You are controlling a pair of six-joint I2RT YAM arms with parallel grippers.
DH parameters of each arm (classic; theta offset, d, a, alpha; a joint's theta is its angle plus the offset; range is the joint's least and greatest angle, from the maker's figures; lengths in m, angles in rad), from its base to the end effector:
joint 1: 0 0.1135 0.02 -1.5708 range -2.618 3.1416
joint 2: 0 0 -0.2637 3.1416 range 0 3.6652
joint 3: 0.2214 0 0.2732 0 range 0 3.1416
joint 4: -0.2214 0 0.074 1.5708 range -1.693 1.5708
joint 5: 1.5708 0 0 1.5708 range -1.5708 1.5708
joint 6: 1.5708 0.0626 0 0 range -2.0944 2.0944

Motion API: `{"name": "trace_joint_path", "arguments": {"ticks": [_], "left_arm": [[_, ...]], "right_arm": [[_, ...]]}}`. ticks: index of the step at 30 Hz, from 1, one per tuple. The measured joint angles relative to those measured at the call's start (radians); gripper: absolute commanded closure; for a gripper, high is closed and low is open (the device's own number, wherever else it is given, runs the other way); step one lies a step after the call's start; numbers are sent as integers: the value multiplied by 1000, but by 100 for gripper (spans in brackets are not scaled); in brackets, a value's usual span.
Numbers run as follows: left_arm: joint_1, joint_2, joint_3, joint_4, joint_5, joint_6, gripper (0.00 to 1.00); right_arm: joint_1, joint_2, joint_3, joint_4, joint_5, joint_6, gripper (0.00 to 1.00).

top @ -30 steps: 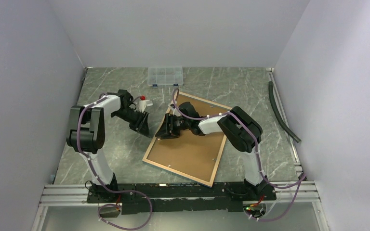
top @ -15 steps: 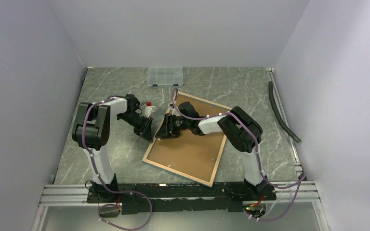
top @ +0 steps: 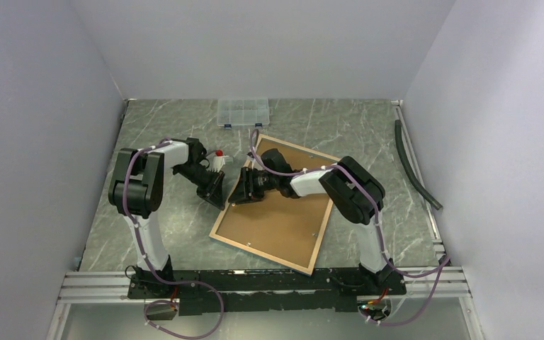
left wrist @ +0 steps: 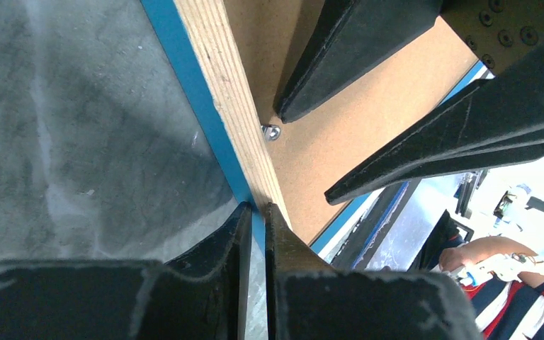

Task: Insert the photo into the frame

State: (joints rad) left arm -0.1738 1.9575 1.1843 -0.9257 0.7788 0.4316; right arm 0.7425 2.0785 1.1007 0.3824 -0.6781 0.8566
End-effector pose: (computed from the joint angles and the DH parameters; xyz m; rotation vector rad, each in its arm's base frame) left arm 0.3243 -0.1016 0.0969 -0.7868 -2.7736 1.1966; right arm 0.3039 0.3322 0.0876 -0.3200 2.4889 1.5445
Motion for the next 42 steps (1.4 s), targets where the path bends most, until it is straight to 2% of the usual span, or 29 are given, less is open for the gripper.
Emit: {"name": "trace_joint_path", "arguments": {"ticks": [30,32,37,40,42], "left_arm": [[-2,5,9,-37,-41,-34,97],[-2,5,9,-42,-44,-34,94],[-5,-2,9,-41,-48,-33,74],[-14,-18,8,-27,-70,-22,63],[-17,-39,8,-17,-90,-9,59]], "right_arm": [[44,16,20,3,45,0,60],[47,16,24,-5,46,-3,55],[38,-14,24,-33,51,-8,36],[5,-105,-16,-100,73,-26,22],[-50,-208,-47,-164,102,-46,13]]}}
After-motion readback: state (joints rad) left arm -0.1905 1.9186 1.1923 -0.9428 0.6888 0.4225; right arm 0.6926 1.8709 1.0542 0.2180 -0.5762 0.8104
